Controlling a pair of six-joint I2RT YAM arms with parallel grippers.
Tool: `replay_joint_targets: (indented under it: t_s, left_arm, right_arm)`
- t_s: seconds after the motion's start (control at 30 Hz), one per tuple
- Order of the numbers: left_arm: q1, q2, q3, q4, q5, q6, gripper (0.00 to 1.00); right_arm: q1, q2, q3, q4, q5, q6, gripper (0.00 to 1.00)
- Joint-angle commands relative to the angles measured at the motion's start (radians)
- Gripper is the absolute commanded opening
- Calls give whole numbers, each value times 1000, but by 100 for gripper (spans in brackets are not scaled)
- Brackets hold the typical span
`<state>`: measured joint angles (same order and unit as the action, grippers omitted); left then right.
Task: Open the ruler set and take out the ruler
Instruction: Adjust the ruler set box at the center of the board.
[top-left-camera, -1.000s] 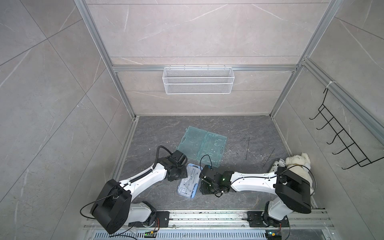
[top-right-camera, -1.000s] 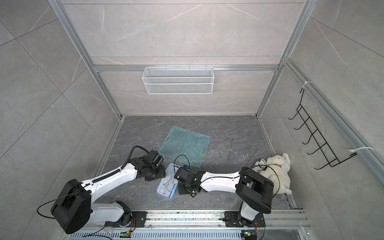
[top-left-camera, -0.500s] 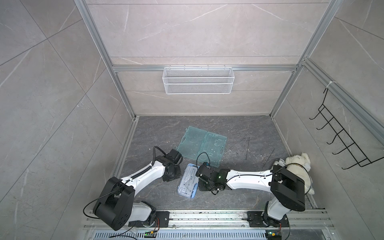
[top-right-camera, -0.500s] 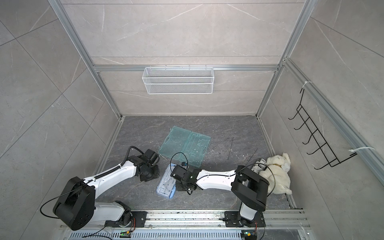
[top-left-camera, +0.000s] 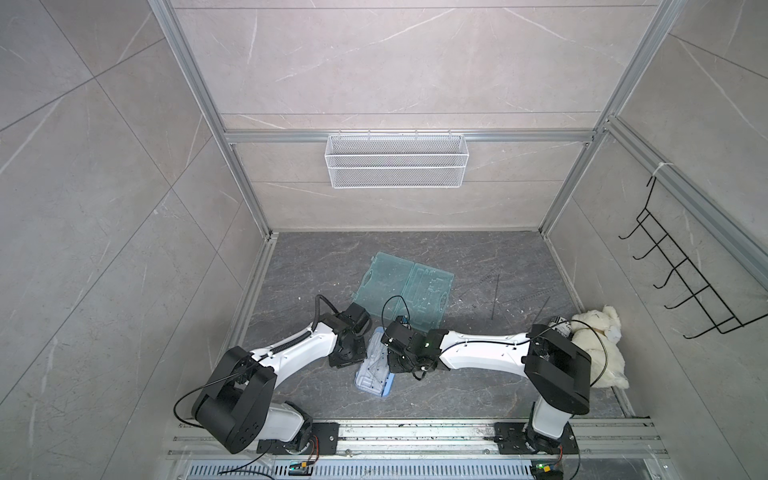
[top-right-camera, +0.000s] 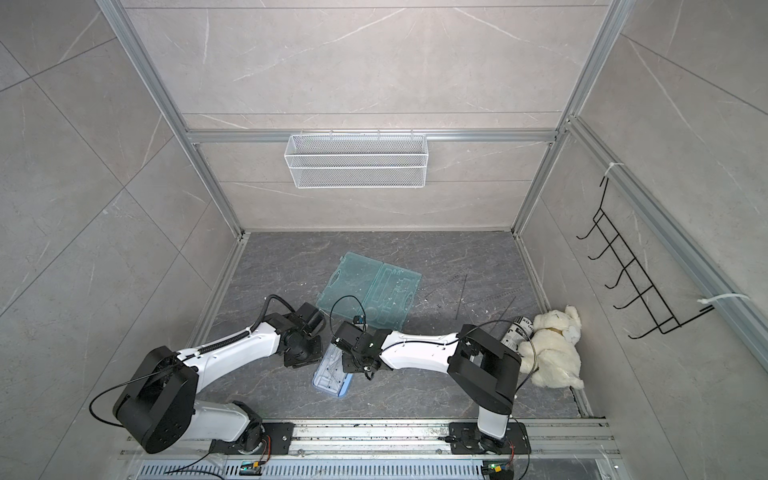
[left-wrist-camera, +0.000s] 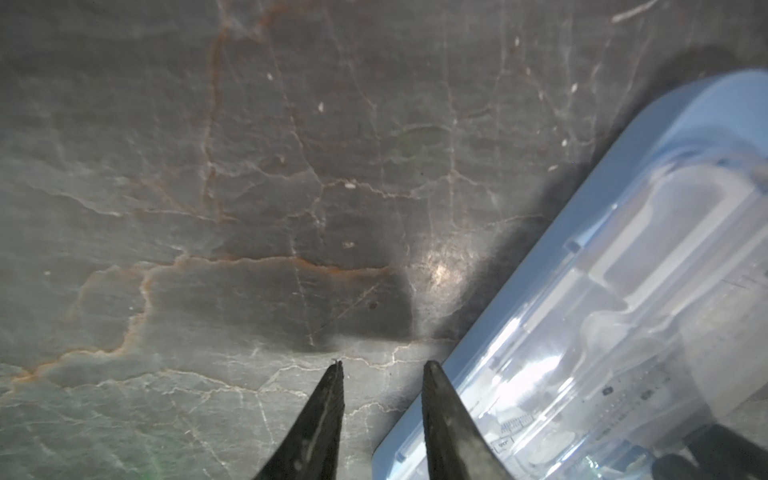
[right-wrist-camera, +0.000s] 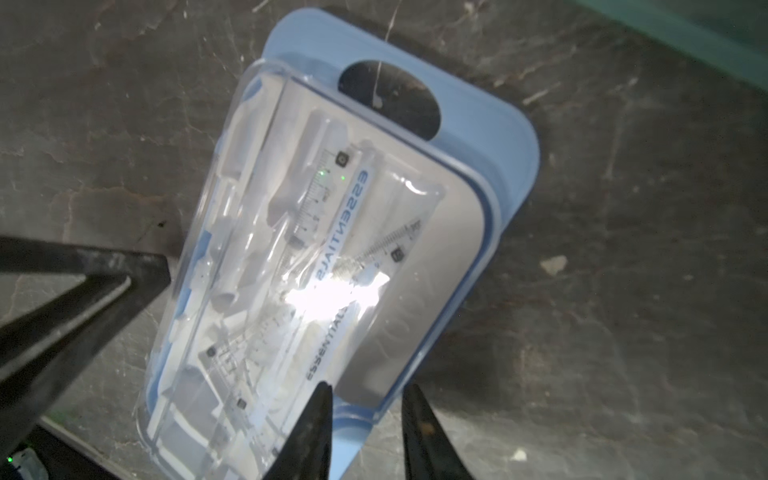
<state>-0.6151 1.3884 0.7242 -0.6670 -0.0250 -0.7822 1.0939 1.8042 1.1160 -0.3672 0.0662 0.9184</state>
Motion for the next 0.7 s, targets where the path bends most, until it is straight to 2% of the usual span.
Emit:
replay_joint_targets:
  t_s: [0.0, 0.53, 0.67]
  left_arm:
    - [-15, -24, -35, -22, 10, -34, 36]
    - [-51, -112, -107, -31, 4, -91, 36]
    - [-51, -137, -100, -51, -16, -98, 37]
  right_arm:
    - [-17, 26, 36, -25, 3, -43, 32]
    - [-68, 109, 122, 1, -59, -120, 35]
    - [-75, 69, 106, -6, -41, -122, 36]
